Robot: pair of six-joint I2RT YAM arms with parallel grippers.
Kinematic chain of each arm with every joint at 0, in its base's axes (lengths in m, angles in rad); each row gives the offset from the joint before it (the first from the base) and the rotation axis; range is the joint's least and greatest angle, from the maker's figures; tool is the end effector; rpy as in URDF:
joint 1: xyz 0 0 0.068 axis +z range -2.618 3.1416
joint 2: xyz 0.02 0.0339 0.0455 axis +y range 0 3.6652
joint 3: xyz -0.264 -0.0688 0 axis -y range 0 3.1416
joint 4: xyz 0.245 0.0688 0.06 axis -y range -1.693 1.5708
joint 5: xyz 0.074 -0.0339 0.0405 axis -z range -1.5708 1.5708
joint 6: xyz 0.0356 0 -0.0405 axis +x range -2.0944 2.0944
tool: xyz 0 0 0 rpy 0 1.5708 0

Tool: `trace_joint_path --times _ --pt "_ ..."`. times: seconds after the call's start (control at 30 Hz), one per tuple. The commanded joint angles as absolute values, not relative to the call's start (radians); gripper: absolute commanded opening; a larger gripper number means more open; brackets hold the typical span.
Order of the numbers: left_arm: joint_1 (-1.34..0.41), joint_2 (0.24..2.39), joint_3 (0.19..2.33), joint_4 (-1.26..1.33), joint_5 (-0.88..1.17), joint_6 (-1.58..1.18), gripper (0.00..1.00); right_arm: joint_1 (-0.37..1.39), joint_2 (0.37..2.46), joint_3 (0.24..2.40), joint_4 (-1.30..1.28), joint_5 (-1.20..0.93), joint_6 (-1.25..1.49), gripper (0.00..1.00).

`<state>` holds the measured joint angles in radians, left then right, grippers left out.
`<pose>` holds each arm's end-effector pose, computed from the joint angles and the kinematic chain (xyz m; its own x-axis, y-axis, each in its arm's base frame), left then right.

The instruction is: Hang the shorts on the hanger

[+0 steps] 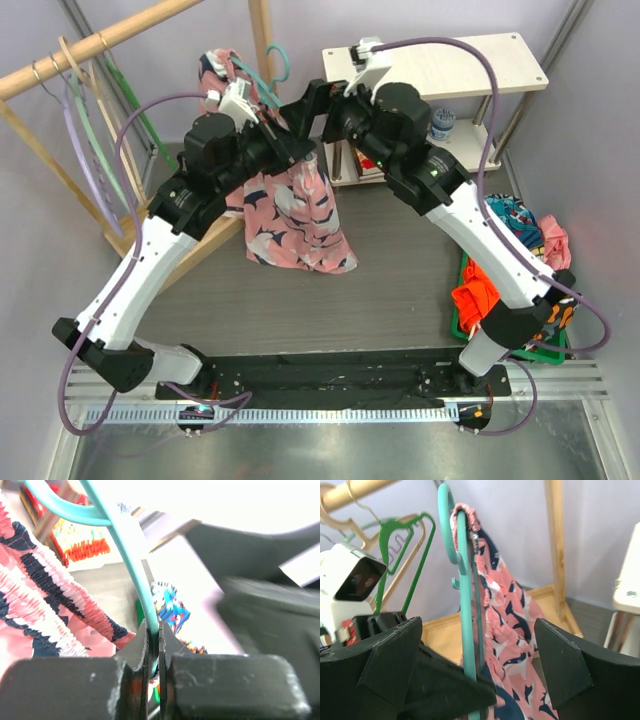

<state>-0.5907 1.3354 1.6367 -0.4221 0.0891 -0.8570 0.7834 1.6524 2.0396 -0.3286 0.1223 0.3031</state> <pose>0.2335 -0.1604 0.4870 -0.5403 -0.5442 -0.6418 0.3356 0.5601 -0.7574 0.2545 0.2474 0.5311 -0.1437 0.2750 -0.9506 -0.5985 0.7409 0.3048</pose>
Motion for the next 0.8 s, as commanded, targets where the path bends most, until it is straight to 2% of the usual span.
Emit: trace_joint_path --times 0.0,0.2,0.57,0.77 --pt "-0.545 1.373 1.742 -0.298 0.078 -0.886 0.0 0.723 1.548 2.069 -0.259 0.181 0.27 0.99" --pt "-0.463 1.494 1.893 -0.27 0.103 -0.919 0.0 0.635 1.476 2.033 -0.256 0.187 0.267 1.0" --pt "-0.336 1.768 2.236 -0.21 0.17 -0.98 0.0 0.588 1.408 1.953 -0.25 0.184 0.261 1.0" --pt "-0.298 1.864 2.318 -0.115 0.167 -0.988 0.0 0.588 1.379 1.904 -0.238 0.175 0.259 1.0"
